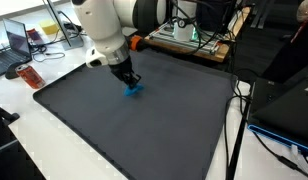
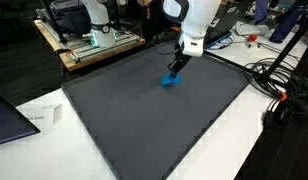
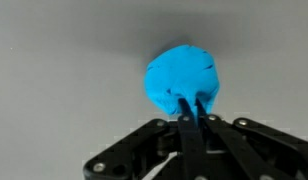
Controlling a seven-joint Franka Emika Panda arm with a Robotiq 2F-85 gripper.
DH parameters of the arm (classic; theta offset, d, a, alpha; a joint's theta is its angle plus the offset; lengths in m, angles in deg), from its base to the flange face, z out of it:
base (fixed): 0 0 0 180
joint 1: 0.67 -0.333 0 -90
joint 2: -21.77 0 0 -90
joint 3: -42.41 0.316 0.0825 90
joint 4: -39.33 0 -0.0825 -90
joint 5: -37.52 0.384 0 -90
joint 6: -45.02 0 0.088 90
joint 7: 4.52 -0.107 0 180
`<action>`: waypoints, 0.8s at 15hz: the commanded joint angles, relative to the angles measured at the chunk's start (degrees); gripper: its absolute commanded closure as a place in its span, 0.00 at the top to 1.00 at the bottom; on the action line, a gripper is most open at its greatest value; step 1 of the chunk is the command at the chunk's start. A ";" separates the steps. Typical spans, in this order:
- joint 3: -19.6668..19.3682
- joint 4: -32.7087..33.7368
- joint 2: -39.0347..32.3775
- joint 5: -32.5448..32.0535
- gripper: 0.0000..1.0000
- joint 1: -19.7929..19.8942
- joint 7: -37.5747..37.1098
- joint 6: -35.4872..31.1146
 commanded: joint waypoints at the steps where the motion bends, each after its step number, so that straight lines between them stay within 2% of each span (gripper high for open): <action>1: -0.24 -11.25 13.47 -0.36 0.01 -0.78 -1.95 -2.98; 8: 0.33 -22.46 35.28 -3.05 0.01 -1.10 -6.84 -0.90; 12: 2.39 -25.67 46.92 -4.76 0.01 -0.57 -9.48 3.72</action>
